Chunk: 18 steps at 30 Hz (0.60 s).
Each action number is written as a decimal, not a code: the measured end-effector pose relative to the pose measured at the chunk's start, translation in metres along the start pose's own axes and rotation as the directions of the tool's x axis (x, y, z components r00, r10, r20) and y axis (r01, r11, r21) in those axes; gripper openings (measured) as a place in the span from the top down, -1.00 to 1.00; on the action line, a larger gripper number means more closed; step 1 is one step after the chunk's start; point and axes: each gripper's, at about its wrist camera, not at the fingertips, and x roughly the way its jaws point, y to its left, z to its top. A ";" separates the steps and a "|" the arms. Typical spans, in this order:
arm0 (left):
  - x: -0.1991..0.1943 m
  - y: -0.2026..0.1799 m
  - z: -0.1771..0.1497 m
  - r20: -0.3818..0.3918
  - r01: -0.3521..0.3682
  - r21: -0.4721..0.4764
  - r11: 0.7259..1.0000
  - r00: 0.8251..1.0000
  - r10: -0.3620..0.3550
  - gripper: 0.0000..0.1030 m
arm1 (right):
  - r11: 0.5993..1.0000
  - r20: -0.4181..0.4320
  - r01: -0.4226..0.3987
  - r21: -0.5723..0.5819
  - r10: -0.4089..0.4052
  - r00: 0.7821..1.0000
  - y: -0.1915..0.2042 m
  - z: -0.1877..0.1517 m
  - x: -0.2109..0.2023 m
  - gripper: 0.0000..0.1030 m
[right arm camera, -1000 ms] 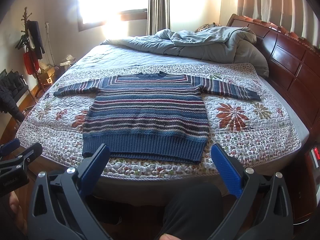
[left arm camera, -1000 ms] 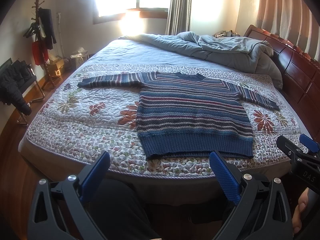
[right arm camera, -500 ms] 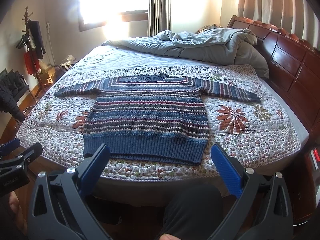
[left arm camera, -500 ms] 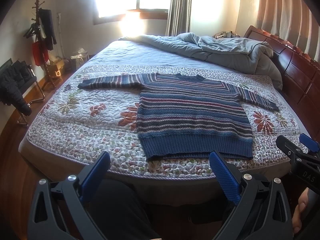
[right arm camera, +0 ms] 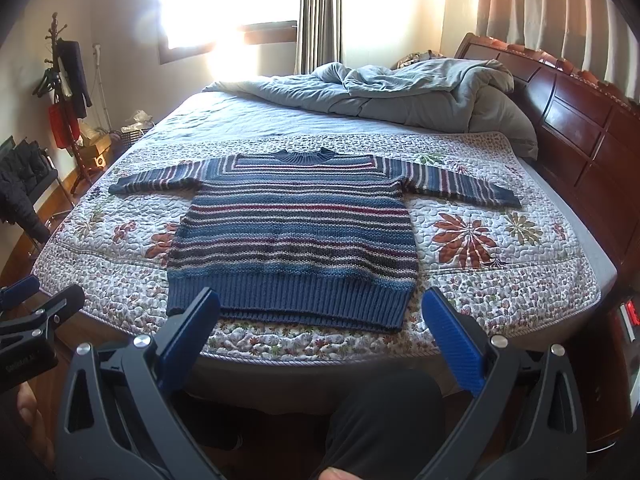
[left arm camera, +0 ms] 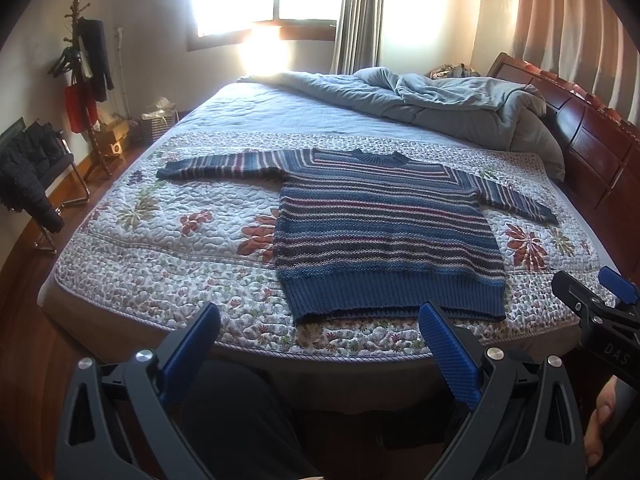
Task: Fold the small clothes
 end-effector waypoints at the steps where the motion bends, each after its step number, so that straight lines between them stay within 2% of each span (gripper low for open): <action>1: 0.000 0.000 0.001 -0.001 0.000 0.000 1.000 1.000 0.000 -0.93 | 1.000 -0.001 0.001 -0.001 -0.001 1.000 0.000 0.000 0.000 -0.95; 6: 0.007 -0.001 0.004 -0.014 -0.001 0.007 1.000 1.000 0.001 -0.93 | 1.000 -0.011 0.007 -0.004 -0.007 1.000 0.000 0.002 0.006 -0.95; 9: 0.027 -0.003 0.006 -0.045 0.029 0.016 0.999 0.999 -0.028 -0.93 | 1.000 -0.008 0.019 -0.014 -0.019 1.000 -0.005 0.004 0.018 -0.95; 11: 0.046 -0.006 0.008 -0.070 0.087 0.017 0.996 0.994 -0.085 -0.93 | 1.000 0.046 0.020 -0.024 -0.019 0.999 -0.014 0.008 0.027 -0.95; 12: 0.054 -0.007 0.010 -0.071 0.113 0.019 0.993 0.991 -0.112 -0.93 | 0.999 0.102 0.023 -0.029 -0.020 0.995 -0.023 0.010 0.031 -0.95; 14: 0.068 -0.015 0.019 -0.033 0.169 0.046 0.984 0.985 -0.168 -0.93 | 0.998 0.187 0.041 -0.044 -0.032 0.982 -0.041 0.011 0.045 -0.95; 15: 0.072 -0.020 0.022 -0.007 0.196 0.072 0.978 0.981 -0.196 -0.93 | 0.998 0.200 0.031 -0.053 -0.020 0.980 -0.052 0.012 0.057 -0.95; 16: 0.079 -0.029 0.028 0.036 0.237 0.115 0.965 0.969 -0.243 -0.93 | 0.999 0.167 0.016 -0.042 -0.009 0.986 -0.068 0.017 0.075 -0.95; 18: 0.094 -0.041 0.041 0.084 0.259 0.162 0.952 0.958 -0.274 -0.93 | 0.999 0.095 0.021 0.036 -0.024 0.995 -0.108 0.028 0.111 -0.95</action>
